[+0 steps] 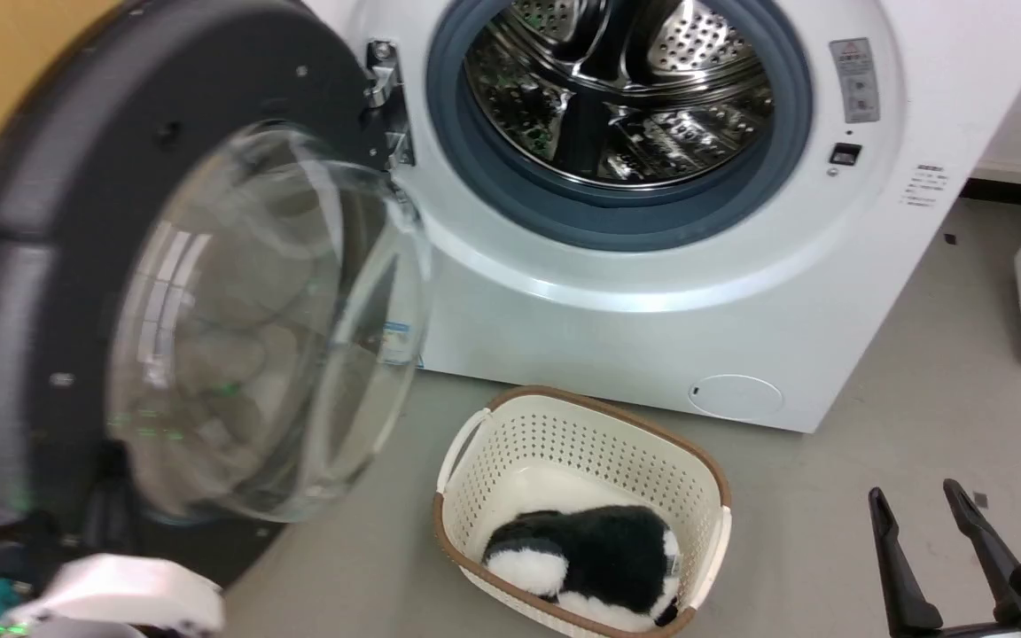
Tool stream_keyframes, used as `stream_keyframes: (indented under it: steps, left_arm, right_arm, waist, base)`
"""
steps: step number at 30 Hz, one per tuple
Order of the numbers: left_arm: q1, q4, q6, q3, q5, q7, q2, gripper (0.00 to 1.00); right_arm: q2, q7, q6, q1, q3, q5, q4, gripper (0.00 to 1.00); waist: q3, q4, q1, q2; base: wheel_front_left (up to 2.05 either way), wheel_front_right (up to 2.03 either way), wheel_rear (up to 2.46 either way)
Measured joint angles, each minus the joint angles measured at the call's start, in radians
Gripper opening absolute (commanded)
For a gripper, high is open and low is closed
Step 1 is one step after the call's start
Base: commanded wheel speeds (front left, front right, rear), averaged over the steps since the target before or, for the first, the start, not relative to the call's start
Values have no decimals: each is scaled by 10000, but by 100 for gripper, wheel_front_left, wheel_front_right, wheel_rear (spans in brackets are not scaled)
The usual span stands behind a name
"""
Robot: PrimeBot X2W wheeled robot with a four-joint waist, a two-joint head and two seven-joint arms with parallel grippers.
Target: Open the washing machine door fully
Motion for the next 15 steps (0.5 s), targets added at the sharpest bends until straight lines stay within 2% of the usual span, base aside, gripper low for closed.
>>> stream_keyframes:
  steps: [4, 8, 11, 15]
  left_arm:
    - [-458, 936, -75, 681, -364, -477, 228, 0]
    - [-941, 2222, -399, 1246, -522, -894, 788, 0]
    - [-1362, 3269, -589, 1402, -491, -1248, 1195, 0]
    - [-1909, 4458, -855, 1444, -479, -1561, 1321, 0]
  right_arm:
    - [2, 23, 0, -13, -21, 61, 4, 100]
    - [2, 12, 0, -29, -25, 61, 4, 100]
    - [2, -35, 0, -50, -79, 79, -8, 100]
    - [2, -77, 0, -107, -102, 136, -19, 100]
  waist:
    - [36, -121, -1, 0]
    - [51, -217, 0, 0]
    - [72, -267, -1, 0]
    - [136, -317, 0, 0]
  base:
    - [0, 0, 0]
    - [0, 0, 0]
    - [0, 0, 0]
    - [0, 0, 0]
